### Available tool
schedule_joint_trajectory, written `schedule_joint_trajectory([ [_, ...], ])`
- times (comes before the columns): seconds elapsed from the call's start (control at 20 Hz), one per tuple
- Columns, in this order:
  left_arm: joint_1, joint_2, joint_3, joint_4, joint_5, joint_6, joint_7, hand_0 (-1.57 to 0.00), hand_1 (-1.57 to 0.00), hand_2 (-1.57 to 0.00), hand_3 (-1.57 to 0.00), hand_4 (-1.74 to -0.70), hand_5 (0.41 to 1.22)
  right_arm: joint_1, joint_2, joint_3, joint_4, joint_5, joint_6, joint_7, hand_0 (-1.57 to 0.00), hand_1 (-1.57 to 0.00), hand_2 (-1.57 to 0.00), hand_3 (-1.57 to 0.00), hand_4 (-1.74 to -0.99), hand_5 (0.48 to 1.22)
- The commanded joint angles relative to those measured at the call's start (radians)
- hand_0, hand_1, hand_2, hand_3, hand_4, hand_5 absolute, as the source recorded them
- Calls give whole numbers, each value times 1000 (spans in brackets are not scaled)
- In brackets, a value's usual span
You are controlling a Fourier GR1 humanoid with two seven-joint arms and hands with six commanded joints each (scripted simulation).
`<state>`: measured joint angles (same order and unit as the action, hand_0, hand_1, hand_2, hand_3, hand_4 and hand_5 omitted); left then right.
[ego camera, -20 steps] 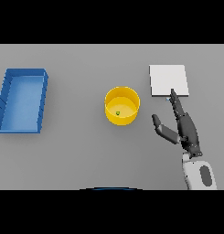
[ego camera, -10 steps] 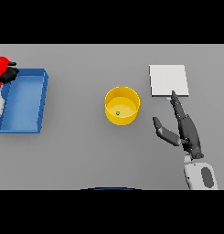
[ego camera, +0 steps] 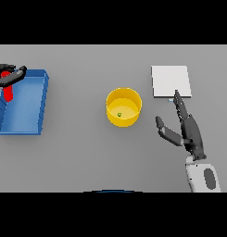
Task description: Pick up the red beaker and tilt it to pour out 1 green nut into yellow bowl. Pick up the yellow bowl and place it on the metallic measuring scale.
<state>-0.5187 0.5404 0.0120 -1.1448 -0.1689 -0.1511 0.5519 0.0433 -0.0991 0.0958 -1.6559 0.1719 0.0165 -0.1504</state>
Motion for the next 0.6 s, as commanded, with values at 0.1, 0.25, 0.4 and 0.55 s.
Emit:
schedule_joint_trajectory([
  [0.1,4,7,-35,20,-49,1,5,-196,-179,-170,-176,-813,627,2,-5,7,3,28,-13,-4,1,1,1,1,-1157,665],
  [0.25,-3,4,-40,17,-66,25,-30,-100,-91,-87,-90,-783,631,-15,3,13,14,44,-25,12,1,1,1,1,-1154,657],
  [0.4,2,-9,-27,9,-51,47,-79,-51,-46,-44,-45,-779,635,-16,-25,30,-3,94,-27,55,1,1,1,1,-1115,638],
  [0.55,8,-31,-11,-26,-21,63,-97,-25,-23,-22,-23,-793,657,-68,-104,81,0,148,58,38,1,1,1,1,-1088,665],
])
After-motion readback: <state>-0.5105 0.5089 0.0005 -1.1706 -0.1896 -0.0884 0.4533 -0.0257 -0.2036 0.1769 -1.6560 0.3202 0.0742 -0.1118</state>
